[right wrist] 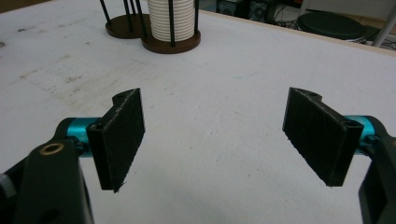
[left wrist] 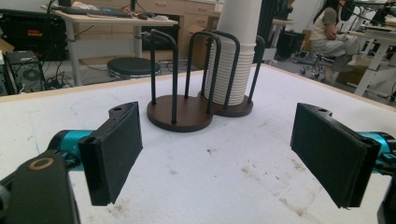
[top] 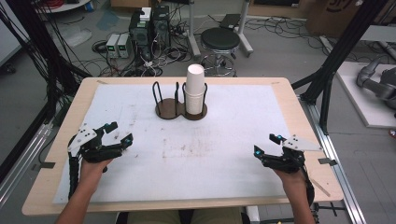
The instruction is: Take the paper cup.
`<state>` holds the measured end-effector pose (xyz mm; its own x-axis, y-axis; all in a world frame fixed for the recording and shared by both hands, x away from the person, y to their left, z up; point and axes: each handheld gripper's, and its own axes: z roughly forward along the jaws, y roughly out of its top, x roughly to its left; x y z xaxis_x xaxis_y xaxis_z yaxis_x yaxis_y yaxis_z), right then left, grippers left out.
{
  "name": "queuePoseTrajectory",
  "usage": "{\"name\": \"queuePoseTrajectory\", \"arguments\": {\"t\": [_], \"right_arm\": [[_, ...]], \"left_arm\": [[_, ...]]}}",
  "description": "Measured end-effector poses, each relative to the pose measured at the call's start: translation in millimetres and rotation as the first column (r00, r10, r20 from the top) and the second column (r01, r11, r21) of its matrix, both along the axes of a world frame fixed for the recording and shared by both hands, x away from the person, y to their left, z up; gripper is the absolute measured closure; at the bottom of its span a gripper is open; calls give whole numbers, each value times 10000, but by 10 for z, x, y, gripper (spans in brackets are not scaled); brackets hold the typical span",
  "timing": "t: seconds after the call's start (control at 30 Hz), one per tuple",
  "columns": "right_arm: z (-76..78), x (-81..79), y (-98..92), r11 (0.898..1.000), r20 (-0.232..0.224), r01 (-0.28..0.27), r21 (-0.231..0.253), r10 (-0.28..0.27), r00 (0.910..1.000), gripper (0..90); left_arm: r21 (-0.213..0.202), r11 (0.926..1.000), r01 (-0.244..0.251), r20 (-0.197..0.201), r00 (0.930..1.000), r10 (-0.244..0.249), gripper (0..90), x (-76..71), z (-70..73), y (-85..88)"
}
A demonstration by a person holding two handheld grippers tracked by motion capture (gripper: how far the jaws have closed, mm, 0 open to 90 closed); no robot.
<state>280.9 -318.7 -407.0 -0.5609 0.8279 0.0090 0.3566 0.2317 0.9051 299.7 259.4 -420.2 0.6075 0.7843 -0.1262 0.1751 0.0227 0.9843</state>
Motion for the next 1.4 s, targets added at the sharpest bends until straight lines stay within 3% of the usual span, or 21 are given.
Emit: {"name": "queuePoseTrajectory", "arguments": {"t": [0.47, 0.53, 0.6, 0.63, 0.67, 0.7, 0.73, 0.77, 0.83, 0.9, 0.93, 0.97, 1.0, 1.03, 1.07, 1.17, 1.2, 1.23, 1.27, 1.33, 1.4], "right_arm": [[-3, 2, -47, 9998, 52, 2, 182, -3, 10000, 213], [-4, -3, -48, 9998, 45, 16, 190, -17, 10000, 213], [-2, -13, -43, 9997, 8, 21, 226, -21, 10000, 213], [-1, -14, -41, 9998, 14, 3, 220, -3, 10000, 213], [-1, -12, -41, 9998, 49, -32, 196, 31, 10000, 213], [-3, -10, -37, 9997, 26, -45, 224, 44, 10000, 213], [-5, -9, -36, 9997, -5, -39, 227, 39, 10000, 213], [-7, -3, -38, 9998, 19, -41, 212, 41, 10000, 213], [-9, 2, -39, 9997, 7, -56, 231, 55, 10000, 213], [-9, 1, -40, 9997, -24, -40, 231, 41, 10000, 213], [-6, -1, -43, 9997, -10, -21, 253, 22, 10000, 213], [-4, -2, -46, 9997, 21, -35, 223, 34, 10000, 213], [0, -8, -45, 9996, 1, -28, 273, 28, 10000, 213], [0, -8, -45, 9996, 1, -28, 273, 28, 10000, 213], [11, -15, -43, 9995, 41, -12, 307, 10, 10000, 213], [13, -6, -29, 9994, 50, -58, 328, 56, 10000, 213], [13, -4, -23, 9995, 21, -76, 304, 75, 10000, 213], [12, 0, -15, 9995, 5, -106, 306, 105, 9999, 213], [10, 7, -11, 9994, 17, -156, 297, 156, 9999, 213], [7, 9, -3, 9995, 38, -191, 253, 190, 9998, 213], [11, 3, 0, 9995, 5, -187, 264, 187, 9998, 213]], "left_arm": [[-189, 9996, 214, -233, 9995, -219, 177, 59, -32, -45], [-474, 9979, 448, -120, 9989, -454, 180, 75, -23, -59], [-633, 9972, 401, -138, 9991, -411, 164, 72, -17, -74], [-696, 9975, -120, -131, 9999, 111, 157, 64, -1, -112], [-725, 9970, -286, -441, 9987, 255, 159, 67, 8, -131], [-725, 9970, -286, -441, 9987, 255, 159, 67, 8, -131], [-402, 9990, -191, -1043, 9944, 148, 163, 85, 33, -180], [-45, 9997, -258, -1043, 9942, 252, 164, 85, 50, -218], [163, 9998, -69, -1047, 9945, 86, 176, 106, 100, -290], [192, 9998, 44, -941, 9956, -26, 244, 123, 130, -318], [76, 9995, 321, -517, 9982, -317, 245, 161, 193, -366], [76, 9995, 321, -517, 9982, -317, 240, 161, 193, -366], [3, 10000, 57, -249, 9997, -57, 230, 214, 271, -433], [3, 10000, 57, -249, 9997, -57, 195, 214, 271, -433], [90, 10000, 18, -321, 9995, -15, 170, 307, 371, -509], [-35, 9989, 468, -512, 9976, -469, 169, 415, 474, -572], [-71, 9970, 772, -892, 9930, -775, 172, 525, 574, -639], [-71, 9970, 772, -892, 9930, -775, 171, 525, 574, -639], [-10, 9950, 999, -1081, 9892, -994, 170, 627, 661, -704], [55, 9921, 1255, -909, 9880, -1245, 187, 709, 740, -774], [296, 9931, 1132, -616, 9919, -1112, 228, 782, 815, -854]]}}
